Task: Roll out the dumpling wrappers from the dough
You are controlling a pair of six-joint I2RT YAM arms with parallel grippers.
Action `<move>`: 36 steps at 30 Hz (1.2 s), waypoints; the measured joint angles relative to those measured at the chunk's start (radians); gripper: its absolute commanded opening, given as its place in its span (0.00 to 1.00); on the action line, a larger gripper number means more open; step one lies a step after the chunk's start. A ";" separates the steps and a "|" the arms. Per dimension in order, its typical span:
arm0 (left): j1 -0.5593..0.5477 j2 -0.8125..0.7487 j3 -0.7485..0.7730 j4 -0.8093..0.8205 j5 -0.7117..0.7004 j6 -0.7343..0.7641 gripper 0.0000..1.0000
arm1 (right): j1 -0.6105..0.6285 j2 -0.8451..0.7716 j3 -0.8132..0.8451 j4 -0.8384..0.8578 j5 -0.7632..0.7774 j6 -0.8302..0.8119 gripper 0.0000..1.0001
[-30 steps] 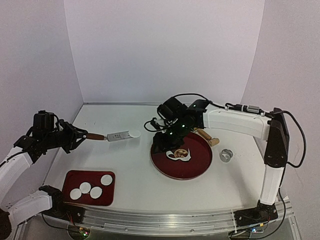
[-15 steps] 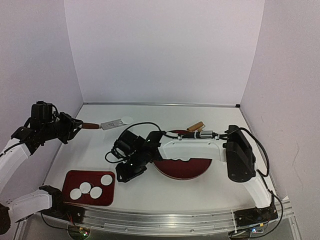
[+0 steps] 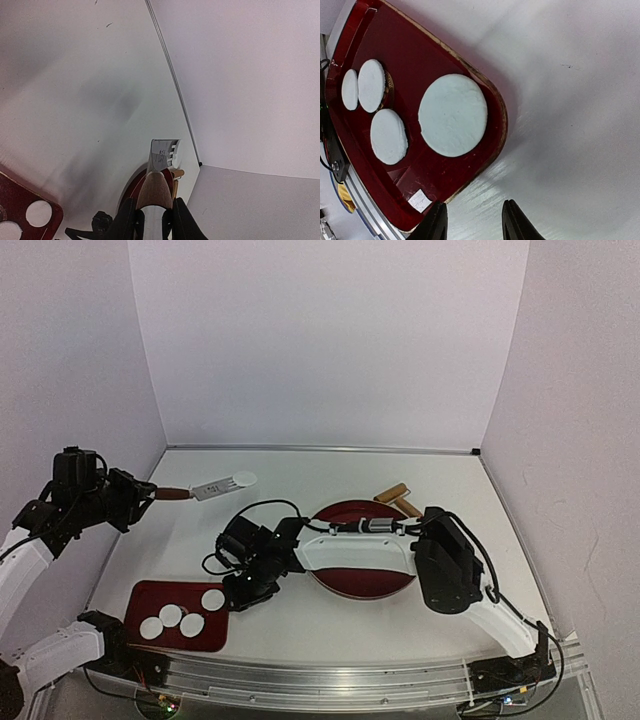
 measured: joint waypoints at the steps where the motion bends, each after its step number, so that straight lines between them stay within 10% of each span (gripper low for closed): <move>1: 0.000 0.000 0.000 0.000 -0.003 0.000 0.00 | -0.001 0.014 0.011 -0.001 -0.004 0.007 0.36; 17: 0.000 0.015 0.000 0.000 -0.005 0.003 0.00 | -0.002 0.083 0.126 -0.026 0.028 0.113 0.29; 36: 0.000 0.032 0.000 -0.016 -0.004 0.010 0.00 | 0.016 0.143 0.236 -0.059 0.030 0.077 0.46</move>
